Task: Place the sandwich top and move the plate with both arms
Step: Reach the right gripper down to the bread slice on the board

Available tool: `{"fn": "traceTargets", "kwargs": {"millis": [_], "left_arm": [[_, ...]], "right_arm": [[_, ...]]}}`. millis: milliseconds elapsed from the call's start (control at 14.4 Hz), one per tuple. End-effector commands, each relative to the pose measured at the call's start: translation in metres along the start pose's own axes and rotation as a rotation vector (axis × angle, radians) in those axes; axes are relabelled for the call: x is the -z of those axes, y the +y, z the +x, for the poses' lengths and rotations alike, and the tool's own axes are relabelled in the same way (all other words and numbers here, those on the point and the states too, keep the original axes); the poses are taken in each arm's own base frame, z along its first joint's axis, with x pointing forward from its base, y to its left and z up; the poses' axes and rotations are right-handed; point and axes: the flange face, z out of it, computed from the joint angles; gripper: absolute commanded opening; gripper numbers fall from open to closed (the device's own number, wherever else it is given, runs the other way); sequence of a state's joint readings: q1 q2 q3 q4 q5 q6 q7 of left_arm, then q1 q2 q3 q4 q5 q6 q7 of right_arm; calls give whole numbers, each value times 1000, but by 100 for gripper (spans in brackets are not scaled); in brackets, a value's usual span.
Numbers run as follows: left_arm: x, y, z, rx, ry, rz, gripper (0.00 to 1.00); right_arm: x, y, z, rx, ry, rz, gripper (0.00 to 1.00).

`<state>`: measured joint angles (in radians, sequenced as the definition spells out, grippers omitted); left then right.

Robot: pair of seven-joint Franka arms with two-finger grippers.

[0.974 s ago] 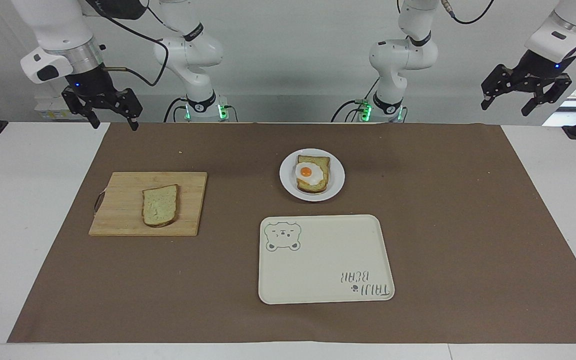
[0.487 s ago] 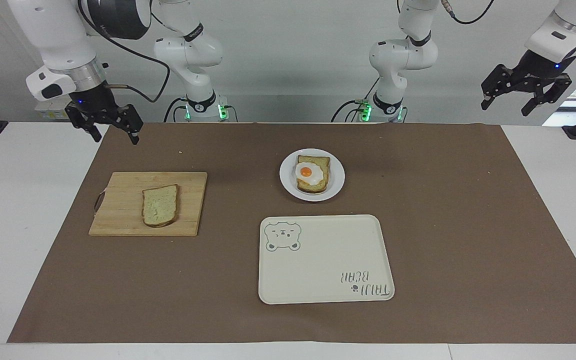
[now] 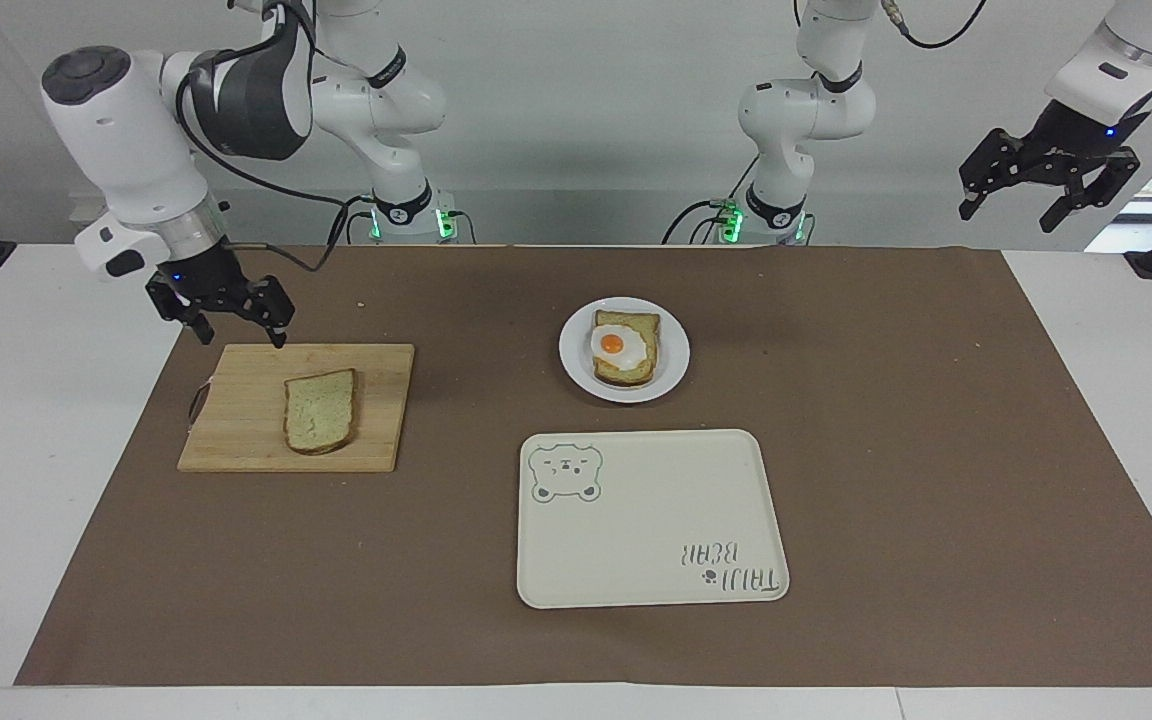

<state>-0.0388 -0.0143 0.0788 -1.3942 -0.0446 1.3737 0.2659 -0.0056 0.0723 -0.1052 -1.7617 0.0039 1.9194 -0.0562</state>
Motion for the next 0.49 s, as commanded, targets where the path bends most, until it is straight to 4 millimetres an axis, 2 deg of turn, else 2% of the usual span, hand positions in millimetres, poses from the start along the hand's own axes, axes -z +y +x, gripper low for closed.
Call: {"fn": "traceTargets", "kwargs": {"millis": [0,278,417], "left_arm": [[2,0,-7,12,-12,9,100],[2,-5,-9,23,-14,7,100],[3,-5,-9,23,-11,8,100]], "right_arm": [[-46,19,12,29,21,52,100],[-102,30,16,109,23,49,100],[-121,33,12,136,19,53,100]]}}
